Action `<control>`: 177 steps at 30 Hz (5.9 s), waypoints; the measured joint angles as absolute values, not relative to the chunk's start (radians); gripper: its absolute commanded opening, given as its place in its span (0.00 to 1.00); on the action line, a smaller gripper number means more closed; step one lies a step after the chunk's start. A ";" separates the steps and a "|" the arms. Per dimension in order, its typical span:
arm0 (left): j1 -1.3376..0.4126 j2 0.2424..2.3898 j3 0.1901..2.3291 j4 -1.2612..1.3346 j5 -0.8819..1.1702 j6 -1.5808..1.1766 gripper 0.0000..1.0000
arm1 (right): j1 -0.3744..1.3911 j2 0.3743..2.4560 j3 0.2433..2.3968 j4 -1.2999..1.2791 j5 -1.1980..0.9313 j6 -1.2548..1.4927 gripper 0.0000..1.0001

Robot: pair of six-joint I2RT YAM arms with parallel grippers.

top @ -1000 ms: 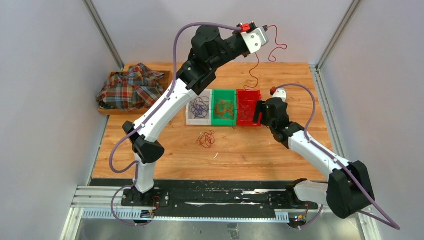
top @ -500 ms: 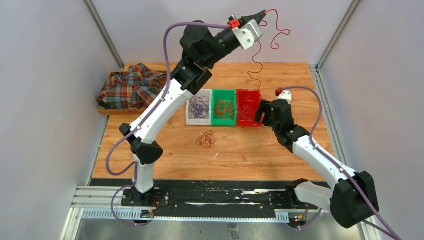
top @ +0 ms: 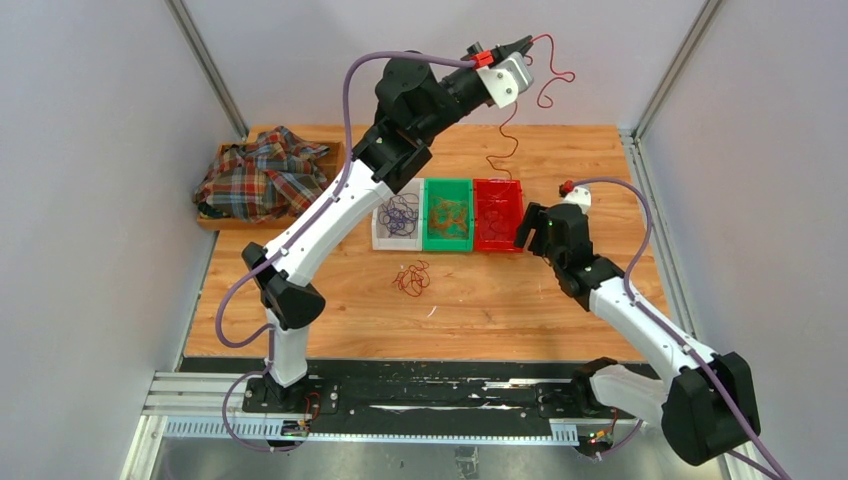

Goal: Untangle the cables

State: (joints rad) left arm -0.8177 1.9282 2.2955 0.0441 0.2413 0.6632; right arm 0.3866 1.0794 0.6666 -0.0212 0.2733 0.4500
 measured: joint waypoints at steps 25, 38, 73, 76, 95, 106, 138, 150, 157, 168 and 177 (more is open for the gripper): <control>-0.820 1.943 2.028 0.080 0.123 0.618 0.00 | 0.298 0.941 0.607 -0.022 0.254 0.537 0.71; -0.820 1.938 1.936 -0.109 0.036 0.439 0.00 | 0.243 0.920 0.595 -0.028 0.247 0.563 0.70; -0.849 2.266 1.990 -0.293 0.018 0.555 0.00 | 0.193 0.918 0.589 -0.028 0.217 0.578 0.68; -0.849 2.337 2.065 -0.329 0.011 0.566 0.00 | 0.190 0.916 0.581 -0.028 0.212 0.578 0.67; -0.835 2.317 2.254 -0.690 0.173 0.588 0.98 | 0.182 0.904 0.581 -0.041 0.167 0.567 0.69; -0.756 2.030 2.295 -0.866 0.256 0.569 0.98 | 0.273 0.919 0.654 -0.056 0.101 0.485 0.74; -0.208 1.403 1.509 -0.930 0.302 0.389 0.98 | 0.879 1.798 1.079 -0.025 -0.103 0.210 0.01; -0.189 1.384 1.526 -0.958 0.267 0.423 0.98 | 0.814 1.422 1.074 -0.087 -0.169 0.211 0.01; -0.186 1.378 1.539 -0.976 0.257 0.445 0.98 | 0.627 1.311 1.092 -0.109 -0.176 0.217 0.01; -0.185 1.386 1.568 -0.981 0.212 0.422 0.98 | 0.446 1.450 1.208 -0.129 -0.047 0.216 0.01; -0.185 1.405 1.578 -0.971 0.192 0.384 0.98 | 0.444 1.692 1.263 -0.130 0.152 0.160 0.01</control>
State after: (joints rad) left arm -0.1852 1.4052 1.5784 -0.9707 0.1925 0.3836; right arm 0.4438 1.6924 1.2633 -0.1295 0.1524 0.1600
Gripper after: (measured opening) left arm 0.979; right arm 0.011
